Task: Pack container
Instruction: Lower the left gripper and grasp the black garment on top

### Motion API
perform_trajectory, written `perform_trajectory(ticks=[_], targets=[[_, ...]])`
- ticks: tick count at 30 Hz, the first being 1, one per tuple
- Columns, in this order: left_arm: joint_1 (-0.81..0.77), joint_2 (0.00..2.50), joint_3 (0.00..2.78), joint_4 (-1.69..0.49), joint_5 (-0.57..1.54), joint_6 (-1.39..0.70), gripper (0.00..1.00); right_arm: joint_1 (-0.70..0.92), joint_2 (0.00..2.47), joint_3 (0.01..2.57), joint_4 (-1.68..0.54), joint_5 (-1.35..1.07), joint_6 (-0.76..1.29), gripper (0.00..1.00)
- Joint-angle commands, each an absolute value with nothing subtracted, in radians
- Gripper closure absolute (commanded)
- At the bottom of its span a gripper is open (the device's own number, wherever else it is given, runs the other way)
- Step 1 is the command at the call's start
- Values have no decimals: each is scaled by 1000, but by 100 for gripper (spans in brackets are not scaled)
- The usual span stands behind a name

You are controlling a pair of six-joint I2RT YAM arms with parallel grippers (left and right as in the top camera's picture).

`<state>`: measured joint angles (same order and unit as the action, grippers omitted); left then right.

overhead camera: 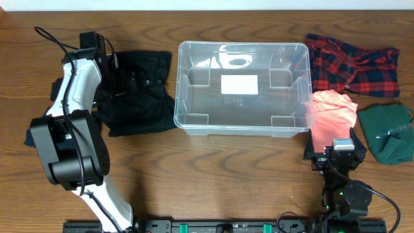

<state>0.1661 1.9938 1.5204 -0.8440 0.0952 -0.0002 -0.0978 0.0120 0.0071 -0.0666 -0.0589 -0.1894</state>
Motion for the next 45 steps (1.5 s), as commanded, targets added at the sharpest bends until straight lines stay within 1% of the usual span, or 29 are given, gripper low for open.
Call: perform_trajectory(ticks=[1, 9, 11, 12, 14, 15, 16, 17, 19, 20, 22, 26, 27, 31, 43, 45], targets=[[158, 2008, 1501, -842, 67, -2, 2, -86, 7, 6, -71, -56, -199, 1], [157, 2019, 1424, -776, 68, -2, 2, -86, 7, 6, -71, -56, -199, 1], [157, 2019, 1398, -756, 68, -2, 6, -86, 7, 6, -71, -56, -199, 1], [157, 2019, 1388, -752, 68, -1, 12, -86, 7, 6, -71, -56, -199, 1], [157, 2019, 1366, -742, 68, -2, 37, -86, 7, 6, -71, -56, -199, 1], [157, 2019, 1362, -741, 68, -2, 44, -86, 7, 6, -71, -56, -199, 1], [157, 2019, 1356, -738, 68, -1, 48, -86, 7, 6, -71, -56, -200, 1], [157, 2019, 1351, -735, 68, -1, 50, -85, 7, 6, -71, -56, -199, 1], [157, 2019, 1347, -733, 68, -2, 52, -86, 7, 6, -71, -56, -199, 1], [157, 2019, 1347, -733, 69, -2, 55, -86, 7, 6, -71, -56, -200, 1], [157, 2019, 1347, -732, 72, -2, 65, -86, 7, 6, -71, -57, -199, 1], [157, 2015, 1349, -742, 84, -2, 93, -86, 7, 6, -71, -56, -199, 1], [157, 2011, 1351, -747, 107, -2, 94, -86, 7, 6, -71, -56, -199, 1], [157, 1983, 1372, -759, 178, -2, 94, -86, 7, 6, -71, -56, -199, 1], [157, 1751, 1392, -751, 180, -3, 94, -86, 7, 6, -71, -56, -199, 1], [157, 1724, 1392, -751, 180, -31, 94, -86, 7, 6, -71, -56, -199, 1]])
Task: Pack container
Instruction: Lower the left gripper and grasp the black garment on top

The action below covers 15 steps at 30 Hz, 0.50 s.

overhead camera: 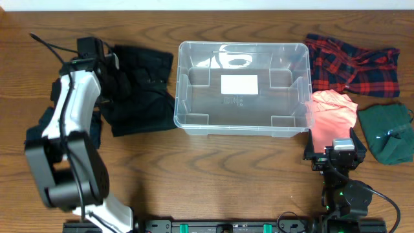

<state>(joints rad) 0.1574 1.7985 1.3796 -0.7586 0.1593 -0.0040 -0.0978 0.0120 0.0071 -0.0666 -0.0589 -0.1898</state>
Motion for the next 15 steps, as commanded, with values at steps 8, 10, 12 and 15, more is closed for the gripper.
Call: perform_trajectory(ticks=[8, 10, 12, 15], targets=[[154, 1740, 1374, -752, 161, -46, 94, -85, 7, 6, -71, -56, -199, 1], [154, 1759, 1369, -753, 115, -47, 94, -86, 7, 6, -71, -56, -200, 1], [154, 1779, 1365, -754, 75, -47, 94, -86, 7, 6, -71, -56, -199, 1], [154, 1807, 1361, -762, 20, -48, 94, -86, 7, 6, -71, -56, -199, 1]])
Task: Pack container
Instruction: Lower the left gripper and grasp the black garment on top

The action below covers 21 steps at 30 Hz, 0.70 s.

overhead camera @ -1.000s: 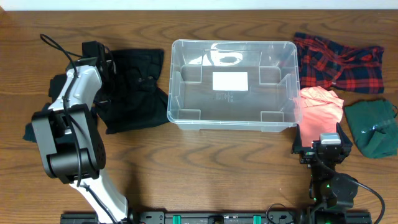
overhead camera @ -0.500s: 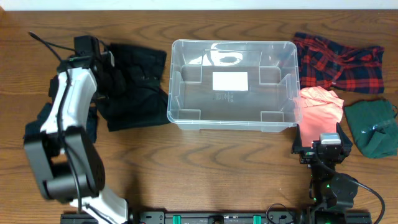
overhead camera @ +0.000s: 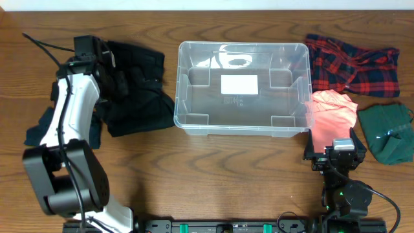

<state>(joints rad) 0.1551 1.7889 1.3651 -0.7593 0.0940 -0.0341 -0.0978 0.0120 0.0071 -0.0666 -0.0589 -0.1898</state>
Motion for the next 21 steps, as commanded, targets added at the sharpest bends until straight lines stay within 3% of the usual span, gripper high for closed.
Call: perform_trajectory(ticks=[1, 7, 9, 13, 17, 21], targets=[[154, 1813, 1358, -761, 14, -52, 94, -86, 7, 6, -71, -56, -199, 1], [154, 1871, 1351, -759, 13, -53, 91, -86, 7, 6, -71, -56, -199, 1], [154, 1882, 1351, -755, 9, -35, 57, -86, 7, 6, -71, -56, -199, 1], [162, 1864, 1396, -774, -39, 6, 20, -86, 7, 6, -71, -56, -199, 1], [169, 1812, 1453, -782, -56, 6, 11, -86, 7, 6, -71, -56, -199, 1], [169, 1787, 1455, -765, -57, 7, 10, -86, 7, 6, -71, -56, -199, 1]])
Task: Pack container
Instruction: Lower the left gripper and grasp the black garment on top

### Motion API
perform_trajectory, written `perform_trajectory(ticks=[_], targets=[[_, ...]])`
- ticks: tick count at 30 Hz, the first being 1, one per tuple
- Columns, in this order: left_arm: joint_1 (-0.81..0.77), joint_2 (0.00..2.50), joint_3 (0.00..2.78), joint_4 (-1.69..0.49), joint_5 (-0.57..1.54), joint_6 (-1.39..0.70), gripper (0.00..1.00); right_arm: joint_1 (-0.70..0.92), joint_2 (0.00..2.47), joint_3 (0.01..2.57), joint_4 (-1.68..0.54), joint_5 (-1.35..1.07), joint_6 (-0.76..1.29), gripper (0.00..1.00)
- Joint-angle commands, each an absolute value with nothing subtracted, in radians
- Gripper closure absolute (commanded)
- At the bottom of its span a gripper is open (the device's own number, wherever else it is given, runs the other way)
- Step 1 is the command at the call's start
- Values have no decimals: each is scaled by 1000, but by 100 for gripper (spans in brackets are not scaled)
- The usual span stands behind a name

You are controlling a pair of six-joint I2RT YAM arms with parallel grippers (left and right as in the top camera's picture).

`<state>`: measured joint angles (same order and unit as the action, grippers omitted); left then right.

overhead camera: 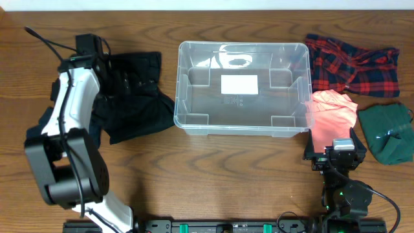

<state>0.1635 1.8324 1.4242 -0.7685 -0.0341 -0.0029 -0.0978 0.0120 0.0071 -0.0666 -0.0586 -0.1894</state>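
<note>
The clear plastic container (240, 124) stands empty at the table's middle, a white label on its floor. To its left lies a crumpled black garment (139, 103). My left gripper (111, 72) is down on the garment's upper left part and shut on a fold, its dark fingers hard to make out against the cloth. Right of the container are a red plaid shirt (352, 65), a pink garment (333, 113) and a green garment (387, 133). My right gripper (335, 155) rests open at the pink garment's near edge.
A dark bit of cloth (44, 122) shows under the left arm, near the table's left side. The left arm's white links (65, 110) cross the table's left part. A black rail (226, 226) runs along the front edge.
My left gripper has shifted slightly right and toward the front. The black garment's top edge came down with it and its upper part bunched narrower. The right arm has not moved.
My left gripper was down on the black garment's left part. It then stood further left and back, with the garment's top corner pulled that way, and further still at the last moment. Now gripper and cloth are back toward the container. Right arm still throughout.
</note>
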Motion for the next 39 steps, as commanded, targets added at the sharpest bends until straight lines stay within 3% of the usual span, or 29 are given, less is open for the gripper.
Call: perform_trajectory(ticks=[1, 15, 20, 30, 31, 34, 39], targets=[[169, 1791, 1454, -763, -58, 7, 10, -86, 7, 6, -71, -56, -199, 1], [173, 1919, 1409, -706, -57, 5, 10, -86, 7, 6, -71, -56, -199, 1], [173, 1955, 1409, -752, -57, -10, 16, -86, 7, 6, -71, -56, -199, 1], [173, 2062, 1408, -723, -2, -17, 16, -86, 7, 6, -71, -56, -199, 1], [173, 2074, 1408, -720, 4, -17, 20, -86, 7, 6, -71, -56, -199, 1], [173, 2087, 1408, -728, 7, -17, 60, -86, 7, 6, -71, -57, -199, 1], [174, 2039, 1420, -765, 7, -16, 91, -86, 7, 6, -71, -56, -199, 1]])
